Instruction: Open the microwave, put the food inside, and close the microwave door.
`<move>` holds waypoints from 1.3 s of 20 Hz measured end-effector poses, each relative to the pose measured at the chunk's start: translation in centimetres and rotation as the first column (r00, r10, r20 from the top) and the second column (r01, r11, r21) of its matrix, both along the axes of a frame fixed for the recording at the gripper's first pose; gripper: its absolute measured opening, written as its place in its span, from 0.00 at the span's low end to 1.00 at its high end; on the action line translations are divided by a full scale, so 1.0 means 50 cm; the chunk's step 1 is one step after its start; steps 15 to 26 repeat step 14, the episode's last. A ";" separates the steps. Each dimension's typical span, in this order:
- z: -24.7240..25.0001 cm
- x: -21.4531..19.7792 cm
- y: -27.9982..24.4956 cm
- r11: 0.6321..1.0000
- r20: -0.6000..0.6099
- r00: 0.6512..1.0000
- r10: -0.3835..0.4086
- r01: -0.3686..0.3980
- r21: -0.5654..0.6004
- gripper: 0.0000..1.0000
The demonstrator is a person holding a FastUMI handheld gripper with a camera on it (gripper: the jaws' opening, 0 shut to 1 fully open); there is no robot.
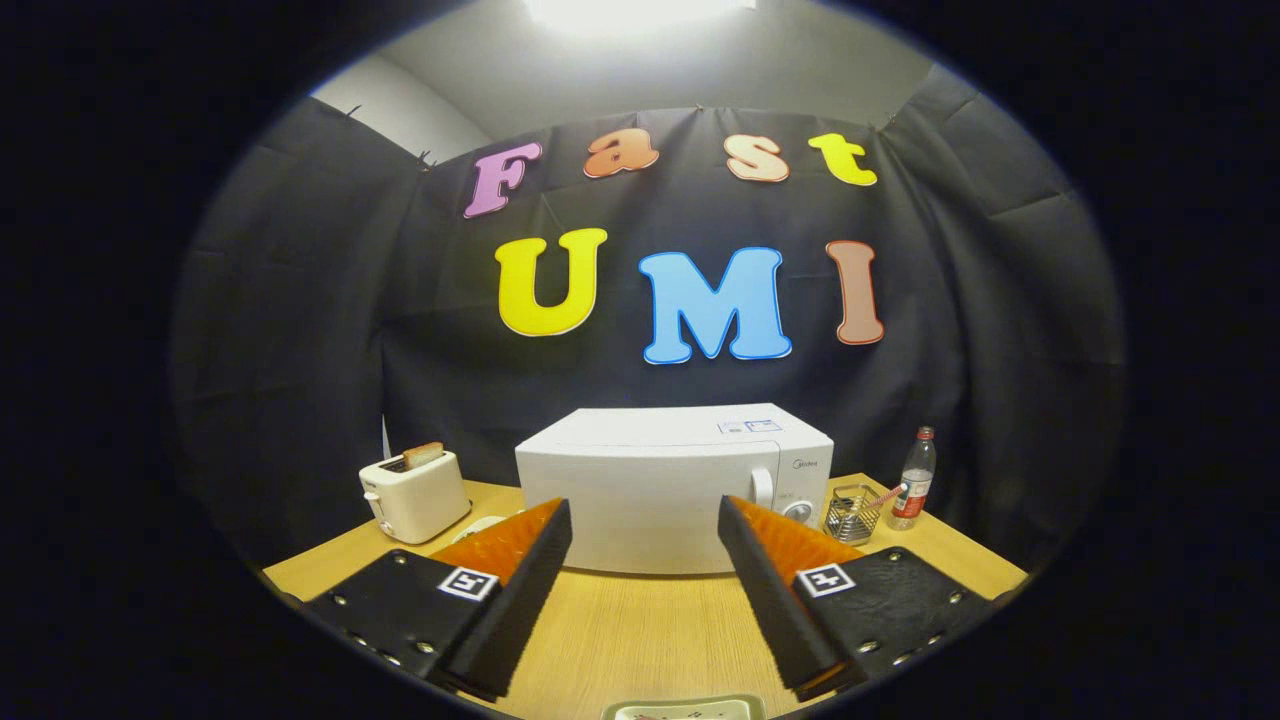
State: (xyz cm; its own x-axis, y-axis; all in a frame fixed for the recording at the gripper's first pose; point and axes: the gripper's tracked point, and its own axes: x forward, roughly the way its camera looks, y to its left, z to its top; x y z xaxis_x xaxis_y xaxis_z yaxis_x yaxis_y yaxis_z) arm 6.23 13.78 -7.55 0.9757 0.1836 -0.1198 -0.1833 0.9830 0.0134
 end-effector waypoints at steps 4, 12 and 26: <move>0.009 -0.035 -0.008 1.000 0.005 1.000 0.005 -0.005 0.003 0.98; 0.032 -0.054 -0.014 1.000 0.026 0.999 0.019 -0.020 0.003 0.98; 0.040 -0.056 -0.014 1.000 0.035 0.999 0.022 -0.022 0.002 0.98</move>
